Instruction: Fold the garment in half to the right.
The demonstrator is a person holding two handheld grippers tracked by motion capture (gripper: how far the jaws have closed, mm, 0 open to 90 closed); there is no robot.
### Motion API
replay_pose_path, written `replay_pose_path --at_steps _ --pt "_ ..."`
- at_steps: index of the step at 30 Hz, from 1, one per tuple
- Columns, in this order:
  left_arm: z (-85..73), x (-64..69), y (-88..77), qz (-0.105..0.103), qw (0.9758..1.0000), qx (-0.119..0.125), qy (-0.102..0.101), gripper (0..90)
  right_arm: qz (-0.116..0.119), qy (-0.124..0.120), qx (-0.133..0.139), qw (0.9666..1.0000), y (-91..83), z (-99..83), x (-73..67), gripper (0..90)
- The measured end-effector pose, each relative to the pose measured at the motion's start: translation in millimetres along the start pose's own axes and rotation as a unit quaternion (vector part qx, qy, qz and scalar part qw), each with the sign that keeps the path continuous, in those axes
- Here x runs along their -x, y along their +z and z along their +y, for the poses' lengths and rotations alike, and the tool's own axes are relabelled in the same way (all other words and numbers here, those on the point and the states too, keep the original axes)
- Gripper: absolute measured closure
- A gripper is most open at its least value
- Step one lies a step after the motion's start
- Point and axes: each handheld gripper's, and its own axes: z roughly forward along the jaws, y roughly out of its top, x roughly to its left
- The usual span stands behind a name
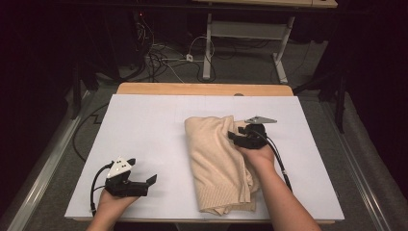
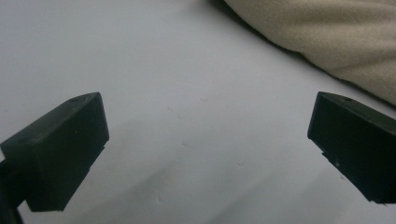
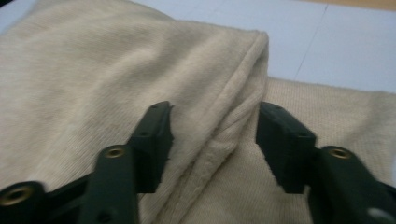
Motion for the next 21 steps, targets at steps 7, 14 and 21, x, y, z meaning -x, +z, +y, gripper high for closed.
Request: replay_pose_path --at_steps 7,14,21 --pt "-0.4 -0.5 0.5 -0.002 1.0 -0.002 -0.003 0.0 0.024 0.011 -0.05 0.9984 20.9 1.3 0.5 50.0" --pt "-1.4 -1.0 0.3 -0.003 1.0 -0.002 -0.006 0.0 0.025 -0.01 -0.031 0.9992 15.7 1.6 -3.6 74.1" --pt "-2.3 -1.7 -0.5 -0.004 0.9999 0.0 -0.011 0.0 -0.001 -0.019 0.013 0.9997 -5.5 8.5 0.6 76.9"
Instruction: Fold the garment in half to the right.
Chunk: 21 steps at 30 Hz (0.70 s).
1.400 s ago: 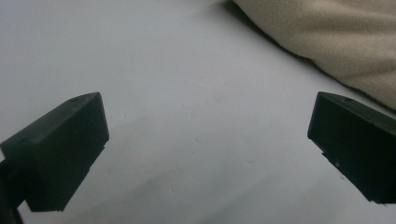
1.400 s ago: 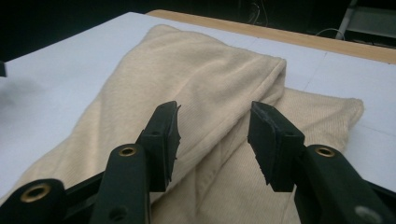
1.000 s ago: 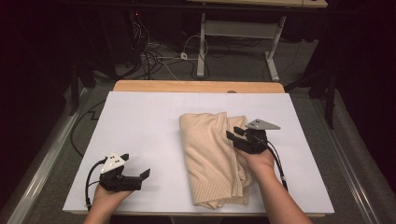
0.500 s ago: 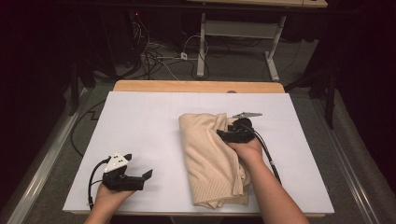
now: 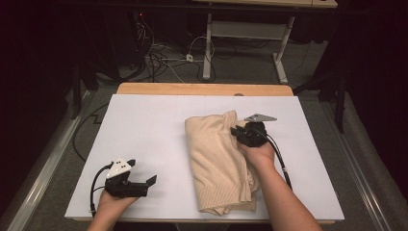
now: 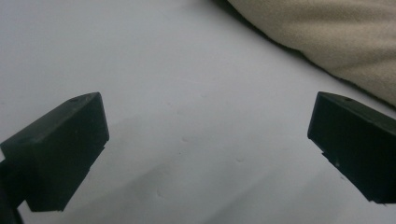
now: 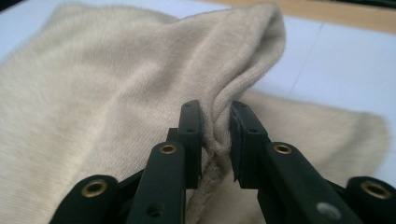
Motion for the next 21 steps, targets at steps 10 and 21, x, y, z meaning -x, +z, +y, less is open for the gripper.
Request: replay_pose_path --at_steps 10,21 --pt "0.0 0.5 0.2 -0.002 1.0 0.001 -0.001 0.0 -0.028 -0.001 0.029 0.9992 -36.8 12.0 17.0 78.2" --pt "-0.5 0.0 -0.9 -0.003 1.0 0.004 -0.001 0.0 -0.06 0.022 0.001 0.998 -34.9 -1.6 45.8 78.0"
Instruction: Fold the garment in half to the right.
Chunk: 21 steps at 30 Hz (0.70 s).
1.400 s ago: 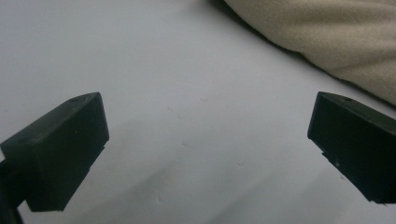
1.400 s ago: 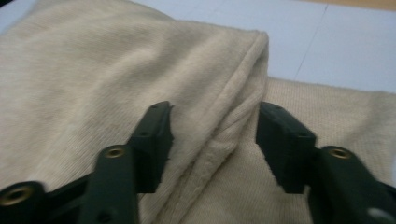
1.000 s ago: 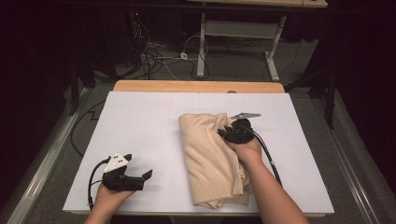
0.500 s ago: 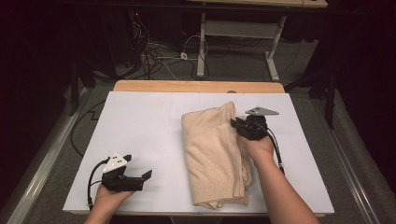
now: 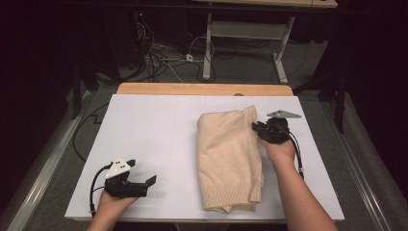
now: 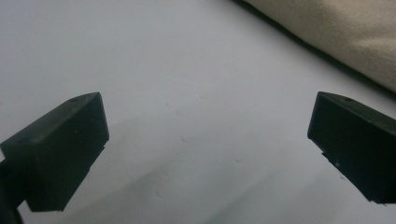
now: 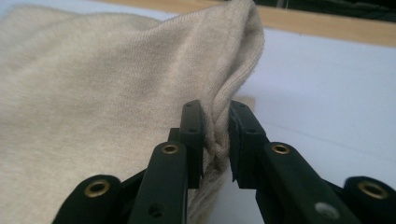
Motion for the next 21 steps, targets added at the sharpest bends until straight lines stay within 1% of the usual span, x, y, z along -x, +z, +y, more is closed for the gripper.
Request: replay_pose_path --at_steps 2,4,7,9,11,13,16,18,20,21 --pt "0.0 -0.1 0.0 0.0 1.0 0.0 0.0 0.0 -0.007 0.003 -0.013 0.9999 9.8 -5.9 0.3 77.8" --pt "-0.2 -0.2 -0.1 0.0 1.0 0.001 0.0 0.0 -0.01 0.011 -0.019 0.9997 18.6 -11.7 1.1 77.9" --pt "-0.5 -0.4 -0.4 0.0 1.0 0.002 -0.002 0.0 -0.02 0.009 -0.019 0.9996 25.5 -16.8 2.9 77.9" --pt "-0.7 -0.4 -0.6 0.0 1.0 0.004 -0.003 0.0 -0.027 0.004 -0.018 0.9995 26.2 -15.9 5.2 78.1" --pt "-0.7 -0.4 -0.8 0.0 1.0 0.004 -0.003 0.0 -0.031 0.007 -0.017 0.9994 25.5 -15.5 7.0 78.1" --pt "-0.9 -0.5 -1.2 0.0 1.0 0.005 -0.003 0.0 -0.036 0.004 -0.015 0.9992 25.0 -16.6 7.9 78.1" --pt "-1.1 -0.3 -1.5 -0.001 1.0 0.006 -0.001 0.0 -0.033 0.009 -0.014 0.9993 24.3 -19.2 8.3 77.7" --pt "-1.1 0.0 -1.4 -0.001 1.0 0.006 0.0 0.0 -0.027 0.007 -0.015 0.9995 23.2 -19.6 7.7 73.7" --pt "-1.1 0.3 -1.4 -0.001 1.0 0.007 0.0 0.0 -0.023 0.006 -0.009 0.9997 18.8 -18.2 7.2 66.6" --pt "-1.0 0.3 -1.3 -0.001 1.0 0.007 0.0 0.0 -0.021 0.005 -0.006 0.9997 15.6 -17.5 6.9 65.4"
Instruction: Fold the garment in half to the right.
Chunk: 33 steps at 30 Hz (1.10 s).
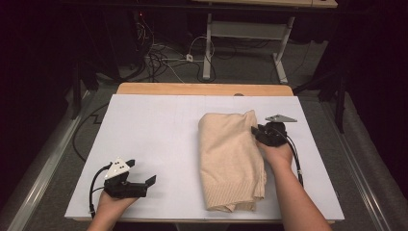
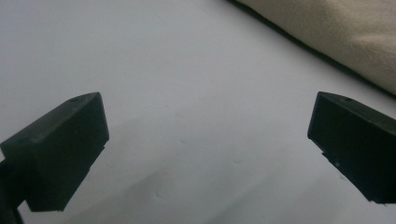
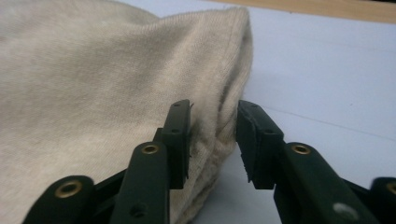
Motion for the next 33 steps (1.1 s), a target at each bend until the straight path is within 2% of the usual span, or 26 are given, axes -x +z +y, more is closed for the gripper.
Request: replay_pose_path --at_steps 3,7,19,27,31,33 --pt "0.2 -0.5 -0.1 0.0 1.0 0.001 -0.001 0.0 0.004 0.0 0.009 0.9999 -10.6 0.1 -2.1 61.4" --pt "0.4 -0.3 0.2 0.0 1.0 0.001 0.0 0.0 0.015 -0.012 0.02 0.9996 -25.9 -2.4 -6.5 58.7" --pt "0.0 0.0 -0.8 0.001 1.0 0.004 0.0 0.0 0.067 -0.037 0.05 0.9958 -68.8 -20.9 -30.7 53.8" --pt "-0.9 0.9 -1.6 0.003 1.0 0.004 0.001 0.0 0.096 -0.054 0.065 0.9918 -103.2 -45.5 -47.9 55.5" --pt "-1.0 1.0 -1.5 0.003 1.0 0.004 0.002 0.0 0.103 -0.058 0.068 0.9907 -121.1 -60.6 -49.8 57.0" --pt "-0.9 1.0 -1.5 0.004 1.0 0.004 0.002 0.0 0.103 -0.061 0.066 0.9906 -127.9 -67.0 -49.8 61.1"
